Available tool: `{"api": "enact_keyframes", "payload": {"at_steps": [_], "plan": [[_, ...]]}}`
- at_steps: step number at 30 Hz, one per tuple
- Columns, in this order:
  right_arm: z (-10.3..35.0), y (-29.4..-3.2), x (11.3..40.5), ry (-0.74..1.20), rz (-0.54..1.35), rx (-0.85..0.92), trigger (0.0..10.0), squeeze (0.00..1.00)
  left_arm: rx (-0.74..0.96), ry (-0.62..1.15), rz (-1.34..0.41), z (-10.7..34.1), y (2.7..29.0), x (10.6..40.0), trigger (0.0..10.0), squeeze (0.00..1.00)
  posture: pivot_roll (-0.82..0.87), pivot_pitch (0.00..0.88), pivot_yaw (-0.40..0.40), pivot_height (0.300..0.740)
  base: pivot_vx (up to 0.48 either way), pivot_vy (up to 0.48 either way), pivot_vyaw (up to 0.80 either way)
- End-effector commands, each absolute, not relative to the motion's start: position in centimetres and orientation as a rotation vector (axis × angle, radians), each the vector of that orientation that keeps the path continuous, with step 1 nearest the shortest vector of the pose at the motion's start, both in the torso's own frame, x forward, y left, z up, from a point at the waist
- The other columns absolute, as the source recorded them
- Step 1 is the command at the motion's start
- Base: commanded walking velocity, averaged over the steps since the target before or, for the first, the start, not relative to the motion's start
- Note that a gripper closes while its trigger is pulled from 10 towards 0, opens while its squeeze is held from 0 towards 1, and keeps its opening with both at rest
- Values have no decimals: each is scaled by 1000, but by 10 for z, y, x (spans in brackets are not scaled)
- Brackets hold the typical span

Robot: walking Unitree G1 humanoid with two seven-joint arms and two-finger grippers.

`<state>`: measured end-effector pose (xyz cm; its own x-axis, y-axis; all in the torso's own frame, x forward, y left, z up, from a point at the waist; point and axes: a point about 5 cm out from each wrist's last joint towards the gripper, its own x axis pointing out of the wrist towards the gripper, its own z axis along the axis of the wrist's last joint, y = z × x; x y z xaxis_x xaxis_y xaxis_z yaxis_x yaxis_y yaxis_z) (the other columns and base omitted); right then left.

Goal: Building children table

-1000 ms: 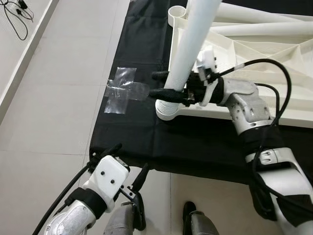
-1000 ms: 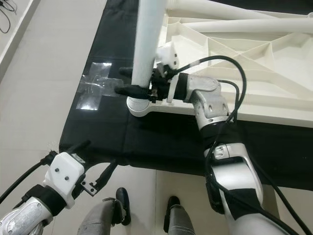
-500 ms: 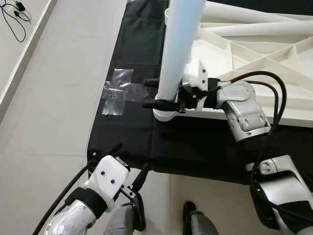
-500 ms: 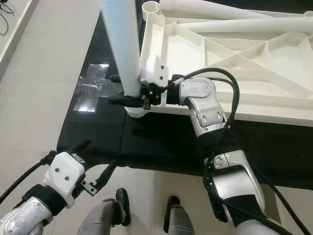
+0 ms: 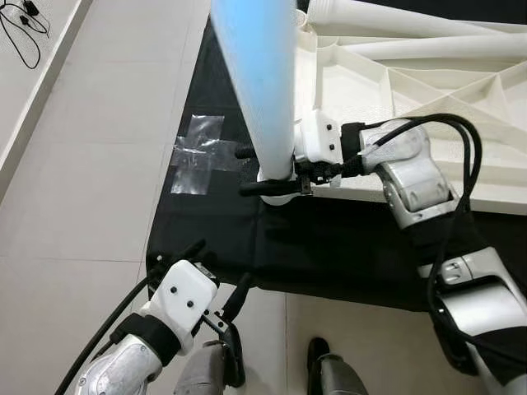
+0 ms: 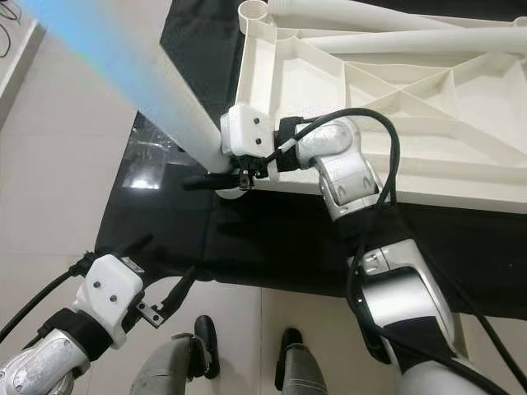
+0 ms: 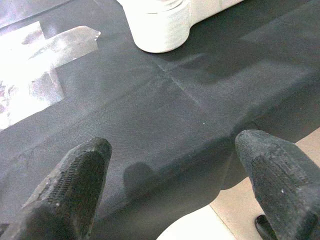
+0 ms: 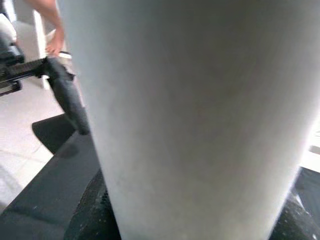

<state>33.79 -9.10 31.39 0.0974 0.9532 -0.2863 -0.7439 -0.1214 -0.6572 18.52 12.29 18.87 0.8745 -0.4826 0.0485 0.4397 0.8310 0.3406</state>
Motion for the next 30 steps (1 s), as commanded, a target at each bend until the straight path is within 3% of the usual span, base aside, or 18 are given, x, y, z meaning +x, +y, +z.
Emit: {"api": "enact_keyframes", "payload": {"at_steps": [1, 18, 30], "plan": [[287, -98, 342, -160, 1580, -792, 10000, 0, 333, -104, -484, 182, 124, 184, 10000, 0, 117, 473, 33, 740, 0, 0, 0], [314, -86, 357, -138, 1720, -683, 10000, 0, 328, -102, -480, 183, 125, 183, 10000, 0, 121, 482, 32, 740, 0, 0, 0], [321, -80, 365, -184, 1664, -595, 10000, 0, 325, -100, -480, 182, 125, 182, 10000, 0, 118, 476, 33, 740, 0, 0, 0]]}}
